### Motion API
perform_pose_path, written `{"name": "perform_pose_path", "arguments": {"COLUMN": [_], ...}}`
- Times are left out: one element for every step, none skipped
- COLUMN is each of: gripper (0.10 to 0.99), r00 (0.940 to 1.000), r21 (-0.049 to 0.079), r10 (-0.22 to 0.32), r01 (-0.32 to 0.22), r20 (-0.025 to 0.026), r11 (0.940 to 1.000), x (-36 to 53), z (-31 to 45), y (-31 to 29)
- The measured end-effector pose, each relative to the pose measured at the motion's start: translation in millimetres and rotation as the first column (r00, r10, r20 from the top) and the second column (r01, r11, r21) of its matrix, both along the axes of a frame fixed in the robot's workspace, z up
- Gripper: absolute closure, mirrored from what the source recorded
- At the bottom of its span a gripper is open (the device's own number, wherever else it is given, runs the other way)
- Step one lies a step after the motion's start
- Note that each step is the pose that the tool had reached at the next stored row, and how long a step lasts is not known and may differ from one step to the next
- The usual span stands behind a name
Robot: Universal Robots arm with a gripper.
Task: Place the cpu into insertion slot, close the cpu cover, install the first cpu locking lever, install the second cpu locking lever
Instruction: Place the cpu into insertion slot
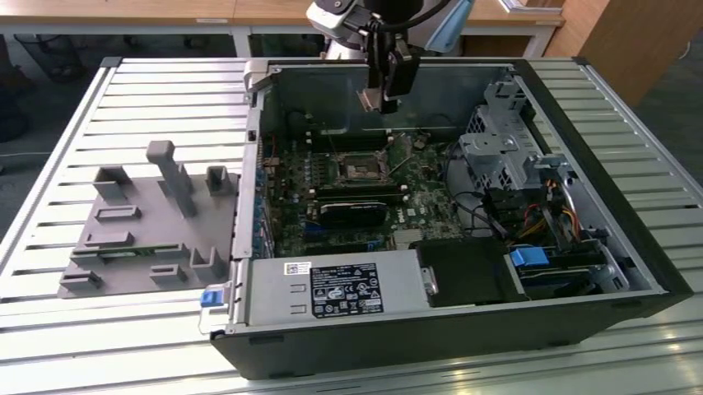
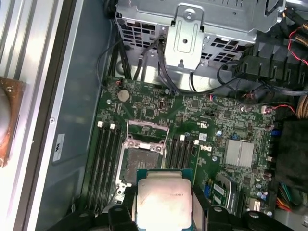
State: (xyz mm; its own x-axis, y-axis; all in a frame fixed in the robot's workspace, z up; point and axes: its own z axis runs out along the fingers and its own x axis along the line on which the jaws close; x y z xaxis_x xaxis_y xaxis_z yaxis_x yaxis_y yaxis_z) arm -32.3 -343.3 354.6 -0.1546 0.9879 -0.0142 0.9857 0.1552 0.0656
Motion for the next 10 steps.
{"name": "perform_pose_path", "arguments": {"gripper": [0.545,0.545,0.545,0.545,0.545,0.545,0.545,0.545,0.545,0.545], "r00": [1.0000,1.0000,1.0000,1.0000,1.0000,1.0000,1.0000,1.0000,1.0000,1.0000], "r21": [-0.001,-0.001,-0.001,-0.001,-0.001,-0.001,-0.001,-0.001,-0.001,-0.001], "r10": [0.000,0.000,0.000,0.000,0.000,-0.001,-0.002,-0.003,-0.003,-0.004], "r01": [0.000,0.000,0.000,0.000,0.000,0.001,0.002,0.003,0.003,0.004], "r20": [0.0000,0.0000,0.0000,0.0000,0.0000,0.0000,0.0000,0.0000,0.0000,0.0000], "r11": [1.0000,1.0000,1.0000,1.0000,1.0000,1.0000,1.0000,1.0000,1.0000,1.0000], "x": [0.0,0.0,0.0,0.0,0.0,0.0,0.0,0.0,0.0,0.0], "z": [-1.2,-1.9,-2.4,-2.6,-2.9,-3.1,-3.3,-3.4,-3.6,-3.7], "y": [0.0,0.0,0.0,0.0,0.0,0.0,0.0,0.0,0.0,0.0]}}
